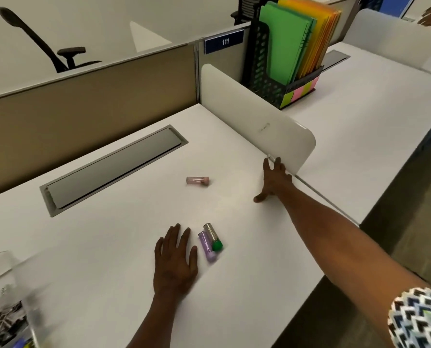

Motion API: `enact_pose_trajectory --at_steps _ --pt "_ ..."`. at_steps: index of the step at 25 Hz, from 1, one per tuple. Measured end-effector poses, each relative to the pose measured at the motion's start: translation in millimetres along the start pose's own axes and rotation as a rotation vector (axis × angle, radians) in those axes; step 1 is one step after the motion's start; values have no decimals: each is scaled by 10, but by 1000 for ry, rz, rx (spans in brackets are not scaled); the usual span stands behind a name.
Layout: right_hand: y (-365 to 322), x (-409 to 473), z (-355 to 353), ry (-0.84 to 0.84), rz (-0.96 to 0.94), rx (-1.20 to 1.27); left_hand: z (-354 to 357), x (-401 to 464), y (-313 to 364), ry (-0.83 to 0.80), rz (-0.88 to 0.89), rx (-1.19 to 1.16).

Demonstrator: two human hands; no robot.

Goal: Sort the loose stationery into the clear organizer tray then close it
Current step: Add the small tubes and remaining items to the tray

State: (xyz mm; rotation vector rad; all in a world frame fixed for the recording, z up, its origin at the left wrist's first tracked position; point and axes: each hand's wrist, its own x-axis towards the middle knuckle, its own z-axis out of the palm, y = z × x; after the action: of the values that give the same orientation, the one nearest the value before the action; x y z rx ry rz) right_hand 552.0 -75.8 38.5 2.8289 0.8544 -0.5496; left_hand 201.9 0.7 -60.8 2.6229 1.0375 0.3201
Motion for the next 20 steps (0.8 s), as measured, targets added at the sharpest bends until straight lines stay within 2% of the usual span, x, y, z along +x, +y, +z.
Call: enact_pose_trajectory --at_steps 6,10,15,20 --pt "-32 351 -94 -141 -32 -129 30 9 -10 17 -3 8" --pt "-38 426 -67 -87 -91 -241 47 9 -1 18 -11 14" --pt "-89 421 -56 -108 -68 -186 75 1 -24 21 -8 16" --pt "-173 219 -22 -48 -103 -127 82 -10 -22 45 -2 3"
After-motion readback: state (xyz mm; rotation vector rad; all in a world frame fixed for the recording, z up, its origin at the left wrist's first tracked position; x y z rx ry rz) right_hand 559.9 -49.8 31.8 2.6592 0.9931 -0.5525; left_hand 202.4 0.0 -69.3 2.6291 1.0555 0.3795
